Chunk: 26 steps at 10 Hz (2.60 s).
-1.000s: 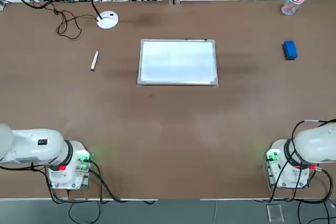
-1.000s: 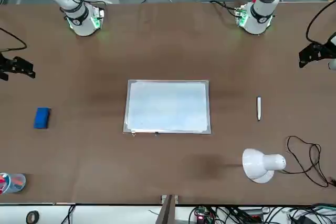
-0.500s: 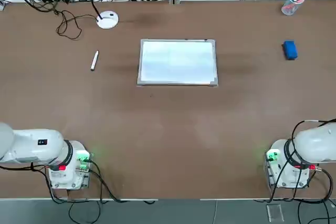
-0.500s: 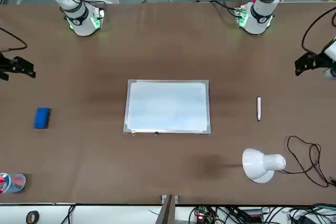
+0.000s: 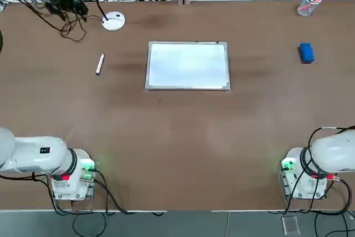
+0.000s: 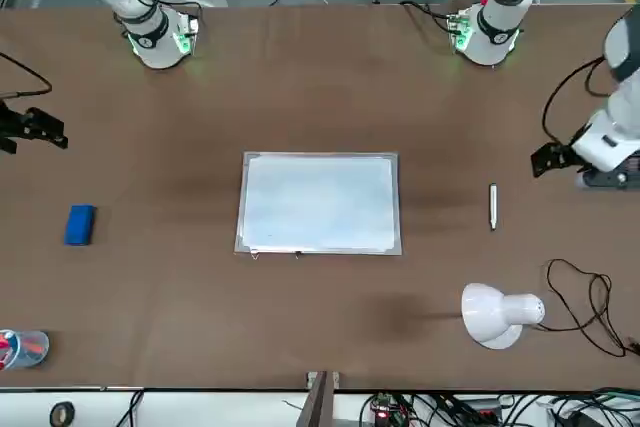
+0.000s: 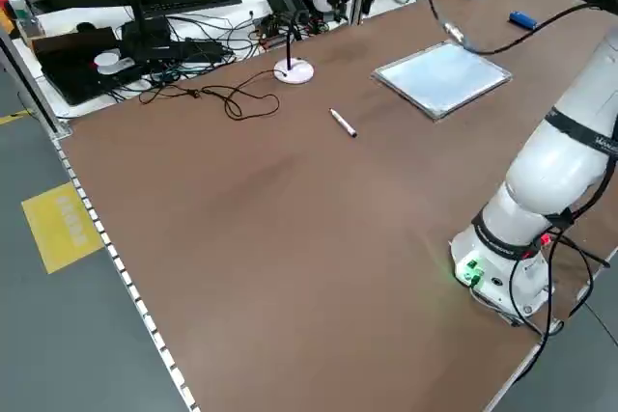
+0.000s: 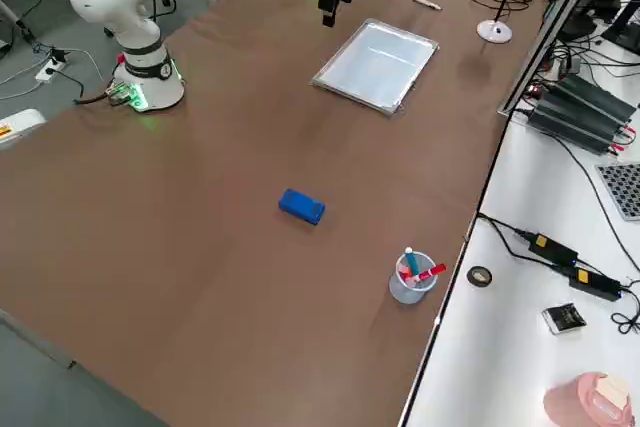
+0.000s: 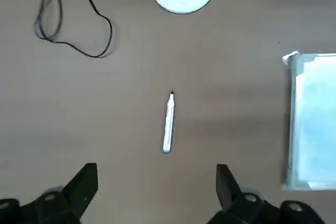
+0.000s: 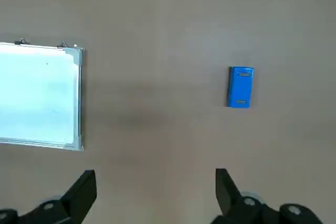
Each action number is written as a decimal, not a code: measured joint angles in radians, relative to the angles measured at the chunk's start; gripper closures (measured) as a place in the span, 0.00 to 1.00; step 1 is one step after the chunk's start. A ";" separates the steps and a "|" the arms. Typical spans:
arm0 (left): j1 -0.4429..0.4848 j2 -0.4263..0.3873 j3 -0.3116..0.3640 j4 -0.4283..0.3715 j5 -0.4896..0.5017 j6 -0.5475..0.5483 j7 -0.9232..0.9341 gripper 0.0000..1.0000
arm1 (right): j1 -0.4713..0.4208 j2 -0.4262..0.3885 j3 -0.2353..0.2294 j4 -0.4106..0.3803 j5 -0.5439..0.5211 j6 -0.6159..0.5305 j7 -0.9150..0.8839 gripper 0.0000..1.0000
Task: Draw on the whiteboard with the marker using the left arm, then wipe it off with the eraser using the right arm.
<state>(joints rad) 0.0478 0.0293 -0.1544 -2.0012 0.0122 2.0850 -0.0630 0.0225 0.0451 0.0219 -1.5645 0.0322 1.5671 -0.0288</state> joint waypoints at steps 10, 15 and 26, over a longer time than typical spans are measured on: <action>0.002 0.190 0.000 -0.287 0.054 0.529 0.000 0.09 | 0.000 0.000 0.000 0.000 0.000 0.000 0.000 0.00; 0.003 0.307 0.000 -0.300 0.057 0.635 0.001 0.22 | 0.000 0.000 0.000 0.000 0.000 0.000 0.000 0.00; 0.005 0.371 0.005 -0.301 0.058 0.678 0.001 0.50 | 0.000 0.000 0.000 0.000 0.000 0.000 -0.002 0.00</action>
<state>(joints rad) 0.0524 0.4002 -0.1494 -2.3025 0.0707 2.7631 -0.0620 0.0225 0.0451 0.0223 -1.5646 0.0323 1.5672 -0.0311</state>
